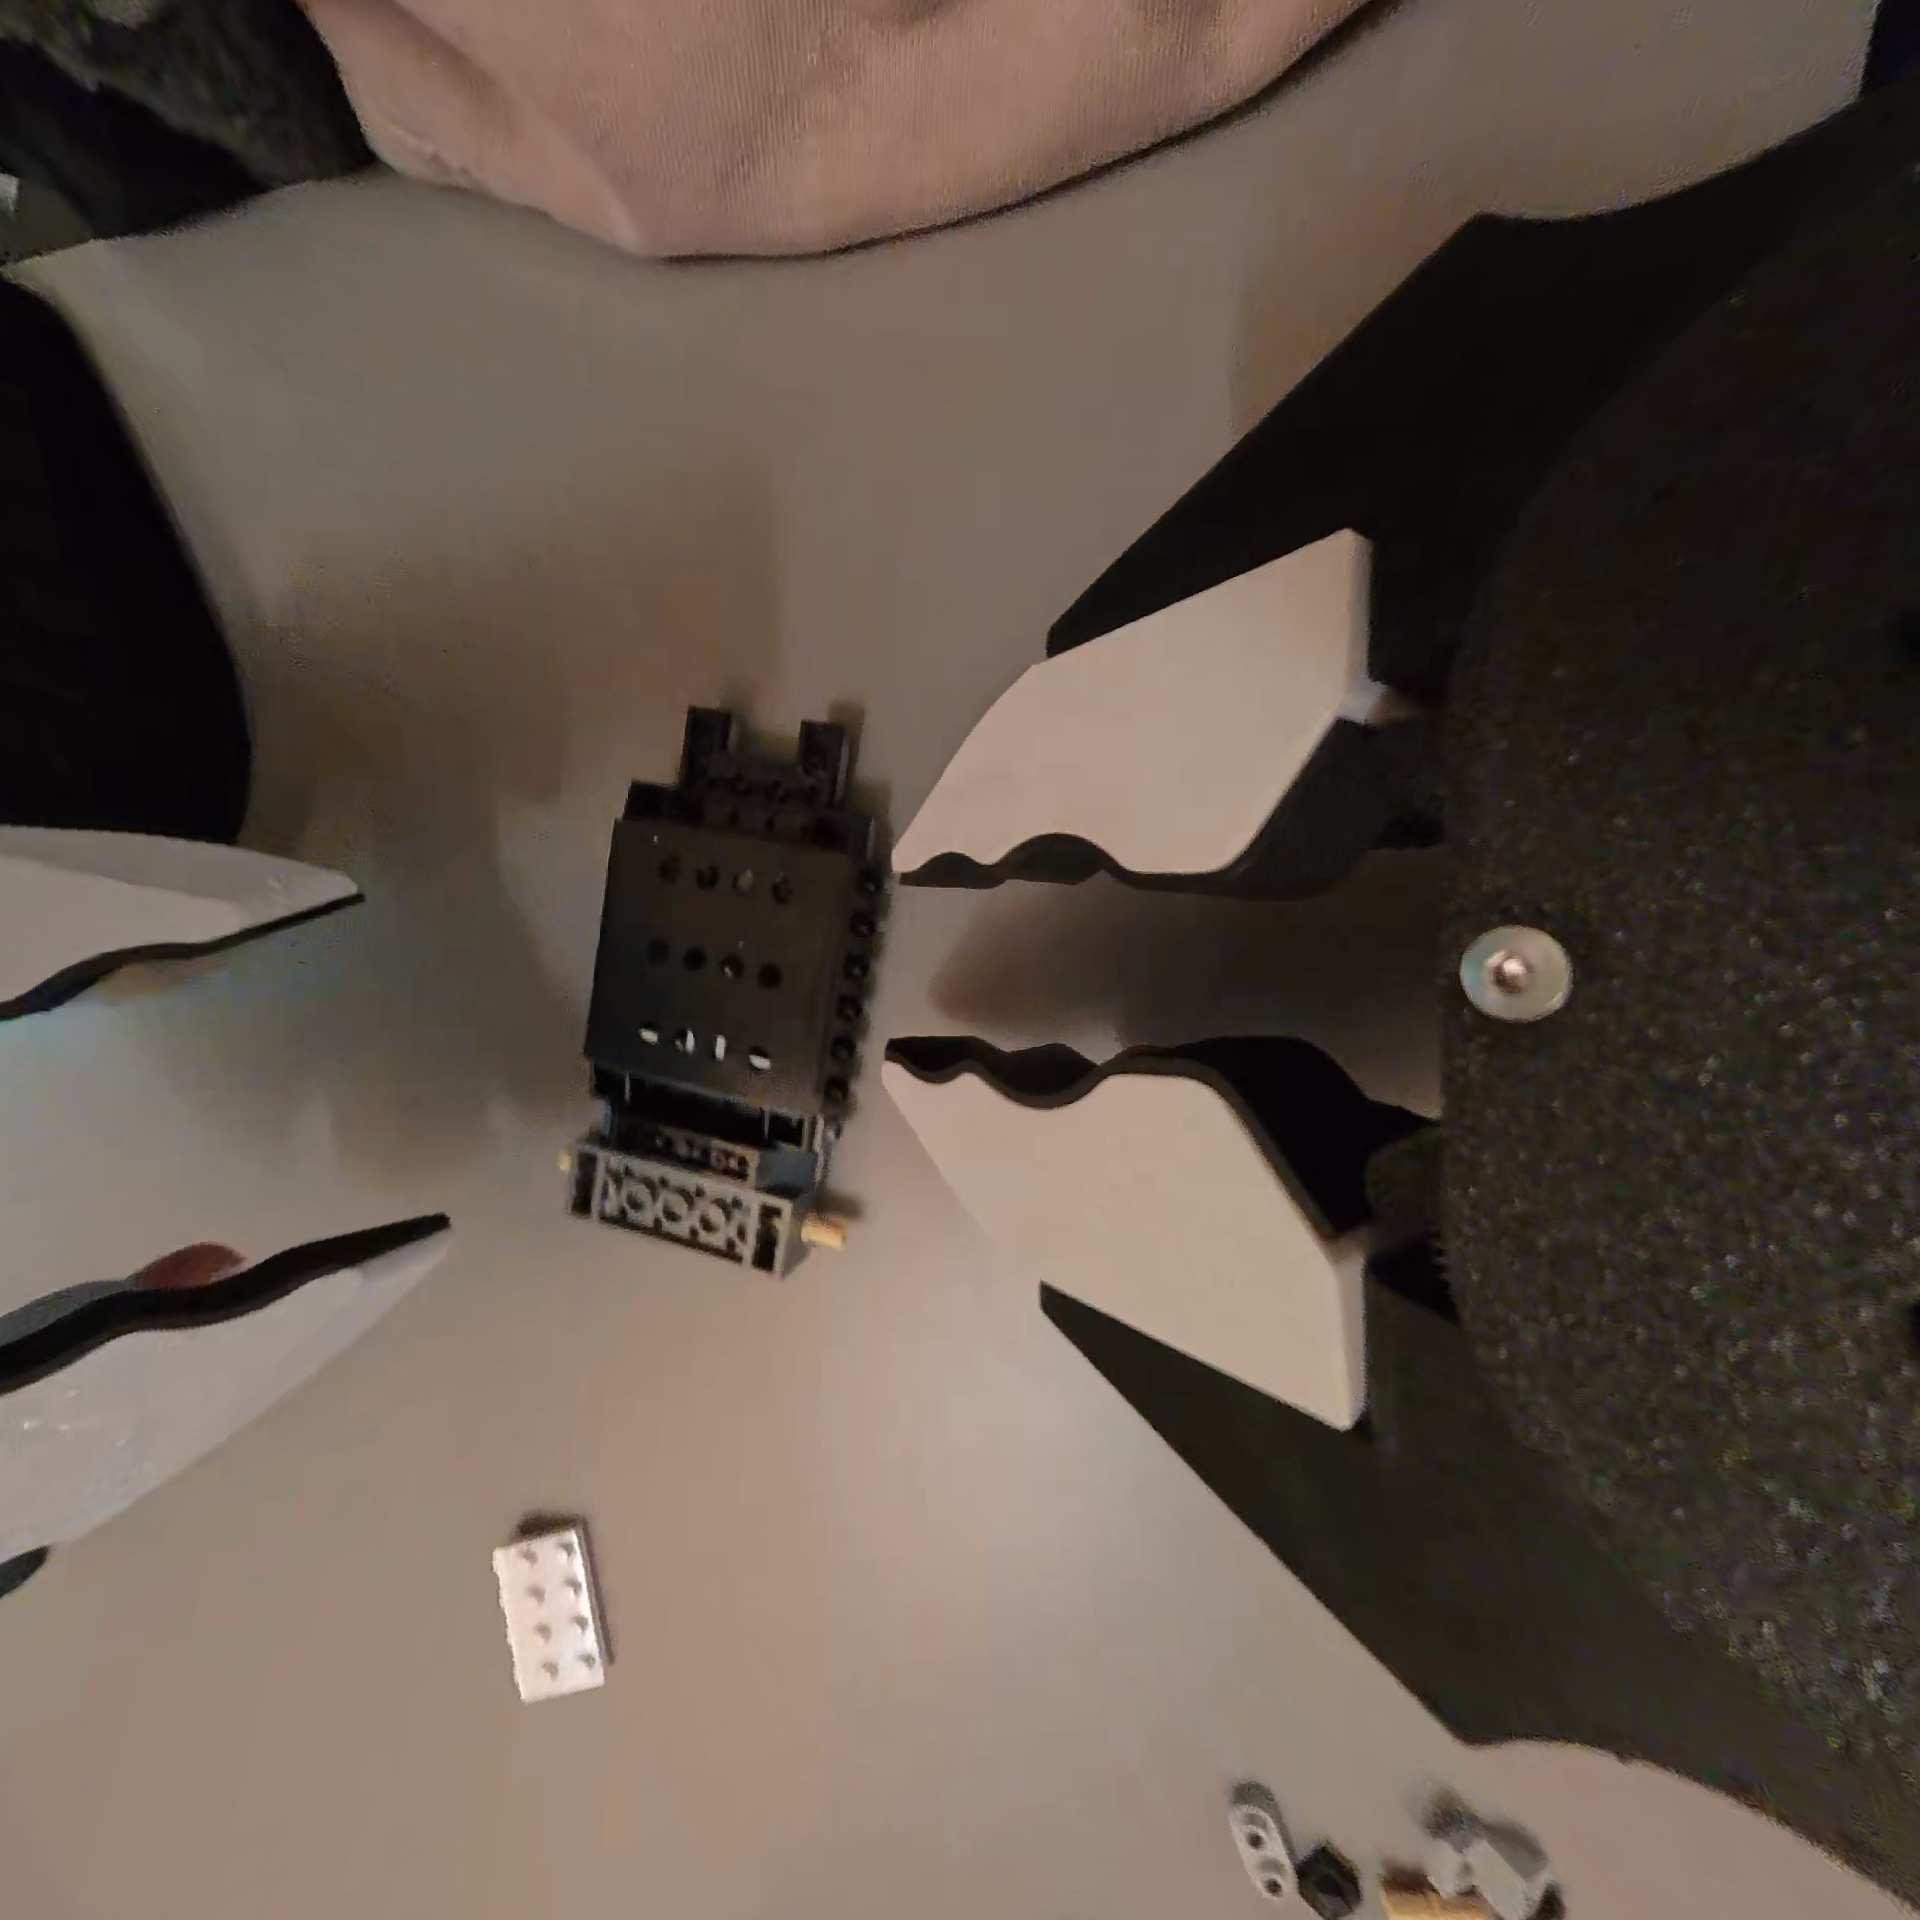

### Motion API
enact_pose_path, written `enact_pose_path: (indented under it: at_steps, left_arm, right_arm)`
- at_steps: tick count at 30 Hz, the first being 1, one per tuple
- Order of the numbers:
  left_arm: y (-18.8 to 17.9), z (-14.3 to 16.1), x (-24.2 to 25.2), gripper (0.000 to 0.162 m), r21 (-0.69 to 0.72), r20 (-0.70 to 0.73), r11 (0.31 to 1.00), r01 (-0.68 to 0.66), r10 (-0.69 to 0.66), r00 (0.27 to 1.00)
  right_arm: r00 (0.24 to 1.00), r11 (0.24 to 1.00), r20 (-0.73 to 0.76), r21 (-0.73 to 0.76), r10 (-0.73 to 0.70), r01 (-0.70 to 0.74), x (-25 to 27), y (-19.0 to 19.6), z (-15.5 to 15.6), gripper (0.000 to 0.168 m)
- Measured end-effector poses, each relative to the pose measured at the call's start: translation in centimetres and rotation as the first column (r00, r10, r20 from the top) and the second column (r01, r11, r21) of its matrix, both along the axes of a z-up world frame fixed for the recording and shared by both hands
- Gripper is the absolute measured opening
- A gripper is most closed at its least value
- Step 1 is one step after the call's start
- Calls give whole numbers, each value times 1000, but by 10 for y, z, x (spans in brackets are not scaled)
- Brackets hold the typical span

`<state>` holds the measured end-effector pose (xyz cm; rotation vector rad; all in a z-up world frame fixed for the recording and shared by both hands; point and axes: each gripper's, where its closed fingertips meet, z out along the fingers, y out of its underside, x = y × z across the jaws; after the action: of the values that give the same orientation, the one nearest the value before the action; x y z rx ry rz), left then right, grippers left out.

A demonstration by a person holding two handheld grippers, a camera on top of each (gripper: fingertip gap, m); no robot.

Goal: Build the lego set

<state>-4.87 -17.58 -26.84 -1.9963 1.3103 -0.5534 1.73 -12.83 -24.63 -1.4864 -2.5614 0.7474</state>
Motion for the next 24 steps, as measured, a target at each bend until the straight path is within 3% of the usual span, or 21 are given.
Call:
enact_pose_path:
  at_steps: [9,18,20,24]
  left_arm:
    - [-17,-3,27,32,21,-30,995,96,-96,995]
    - [-19,3,51,37,103,-20,987,126,-125,992]
    - [-10,14,45,39,128,26,989,75,-79,997]
    - [17,38,15,51,170,126,981,-95,74,989]
  right_arm:
    - [998,988,11,-138,-64,65,-6,-19,-11,64]
    - [994,958,62,-279,92,-71,-37,-19,2,71]
    - [999,966,5,-256,39,-37,-48,-11,9,71]
    - [991,996,-115,-58,-72,66,-43,8,12,80]
